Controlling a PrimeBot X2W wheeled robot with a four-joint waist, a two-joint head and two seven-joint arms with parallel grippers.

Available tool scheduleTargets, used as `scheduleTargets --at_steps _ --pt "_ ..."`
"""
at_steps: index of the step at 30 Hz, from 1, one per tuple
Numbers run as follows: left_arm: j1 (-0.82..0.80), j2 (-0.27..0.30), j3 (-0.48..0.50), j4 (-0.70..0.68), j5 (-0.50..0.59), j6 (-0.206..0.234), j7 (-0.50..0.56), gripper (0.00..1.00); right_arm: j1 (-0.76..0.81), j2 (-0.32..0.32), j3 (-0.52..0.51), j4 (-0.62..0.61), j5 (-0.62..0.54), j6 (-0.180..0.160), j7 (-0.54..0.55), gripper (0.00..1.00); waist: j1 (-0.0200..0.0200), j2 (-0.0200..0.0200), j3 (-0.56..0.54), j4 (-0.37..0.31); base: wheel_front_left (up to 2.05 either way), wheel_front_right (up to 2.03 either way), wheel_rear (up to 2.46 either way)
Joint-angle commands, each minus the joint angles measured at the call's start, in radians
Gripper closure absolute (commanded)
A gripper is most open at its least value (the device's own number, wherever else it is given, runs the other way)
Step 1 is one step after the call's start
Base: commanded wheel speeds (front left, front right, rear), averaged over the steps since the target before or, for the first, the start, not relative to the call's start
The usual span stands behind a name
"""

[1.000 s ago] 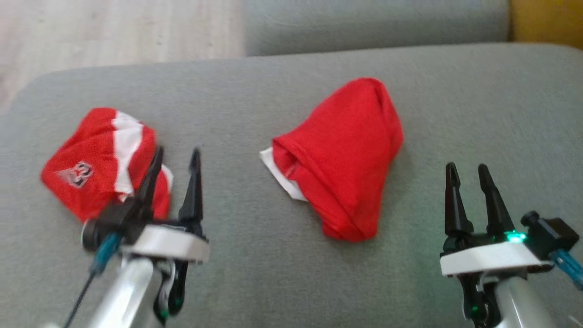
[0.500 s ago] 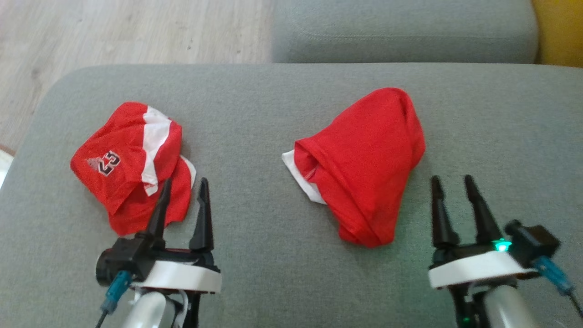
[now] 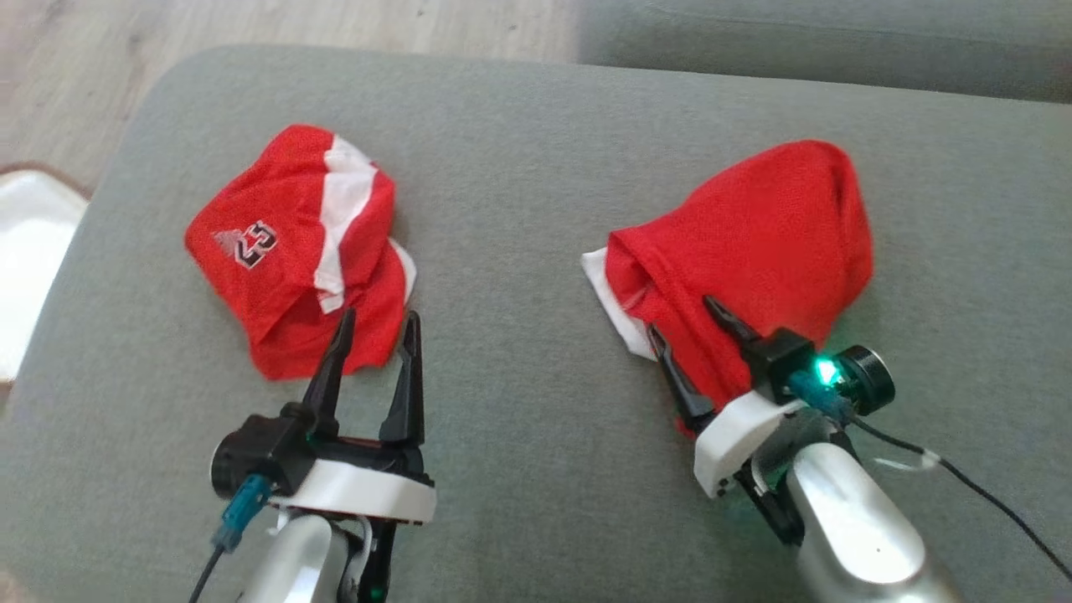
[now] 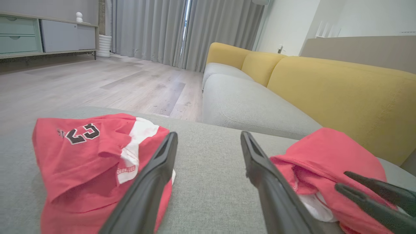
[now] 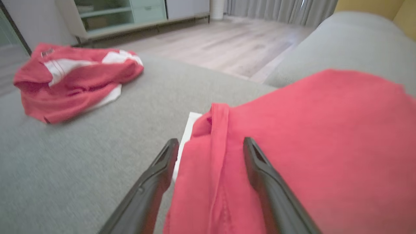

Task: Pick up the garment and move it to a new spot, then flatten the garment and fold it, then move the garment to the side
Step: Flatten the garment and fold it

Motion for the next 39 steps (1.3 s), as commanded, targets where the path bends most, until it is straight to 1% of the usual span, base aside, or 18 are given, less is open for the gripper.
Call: scheduleTargets --at_steps 1,4,7,8,9,16,20,26,29,31,33,37,39 --pt "-0.045 -0.001 0.034 -0.025 0.010 -0.007 -0.009 0.00 -0.036 -0.001 0.022 0.002 -0.022 -0.001 0.018 0.00 -0.0001 -0.0001 0.017 0.027 0.00 0.00 0.00" --pt "-0.049 -0.009 0.037 -0.016 0.014 -0.018 -0.009 0.00 -0.066 -0.001 0.001 0.067 -0.086 -0.001 0.055 0.00 -0.0001 -0.0001 0.023 0.046 0.00 0.00 0.00" --pt "-0.048 -0.014 0.044 -0.010 0.017 -0.025 -0.009 0.00 -0.080 -0.001 -0.014 0.110 -0.100 -0.001 0.071 0.00 -0.0001 -0.0001 0.024 0.058 0.00 0.00 0.00" --pt "-0.047 -0.015 0.046 -0.008 0.019 -0.027 -0.009 0.00 -0.083 -0.001 -0.011 0.116 -0.094 -0.001 0.067 0.53 -0.0001 -0.0001 0.023 0.060 0.00 0.00 0.00" --pt "-0.046 -0.016 0.049 -0.007 0.021 -0.029 -0.009 0.00 -0.086 -0.001 -0.009 0.116 -0.087 -0.001 0.054 1.00 -0.0001 -0.0001 0.022 0.061 0.00 0.00 0.00" --pt "-0.033 -0.021 0.058 0.004 0.029 -0.036 -0.009 0.00 -0.098 -0.001 -0.005 0.080 0.011 -0.001 -0.039 1.00 -0.0001 -0.0001 -0.009 0.050 0.00 0.00 0.00" --pt "-0.022 -0.022 0.063 0.007 0.030 -0.039 -0.009 0.00 -0.122 -0.001 0.031 0.028 0.087 -0.001 -0.068 1.00 -0.0001 -0.0001 -0.038 0.038 0.00 0.00 0.00" --pt "0.008 -0.023 0.081 0.002 0.019 -0.036 -0.010 0.00 -0.254 -0.001 0.112 -0.091 0.257 -0.001 -0.095 1.00 -0.0001 -0.0001 -0.080 0.010 0.00 0.00 0.00" --pt "0.030 -0.024 0.087 0.002 0.017 -0.033 -0.010 0.00 -0.334 -0.001 0.113 -0.139 0.341 -0.001 -0.115 1.00 -0.0001 -0.0001 -0.102 -0.006 0.00 0.00 0.00" --pt "0.040 -0.024 0.092 -0.003 0.016 -0.031 -0.010 0.00 -0.374 -0.001 0.072 -0.144 0.384 -0.001 -0.125 1.00 -0.0001 -0.0001 -0.108 -0.018 0.00 0.00 0.00" --pt "0.043 -0.024 0.099 -0.011 0.018 -0.030 -0.010 0.00 -0.401 -0.001 0.013 -0.120 0.400 -0.001 -0.130 1.00 -0.0001 -0.0001 -0.106 -0.032 0.00 0.00 0.00" --pt "0.035 -0.024 0.105 -0.024 0.023 -0.031 -0.010 0.00 -0.392 -0.001 -0.142 -0.033 0.356 -0.001 -0.111 1.00 -0.0001 -0.0001 -0.086 -0.060 0.00 0.00 0.00" --pt "0.029 -0.024 0.102 -0.030 0.022 -0.030 -0.010 0.00 -0.357 -0.001 -0.244 0.016 0.315 -0.001 -0.080 1.00 -0.0001 -0.0001 -0.071 -0.073 0.00 0.00 0.00"
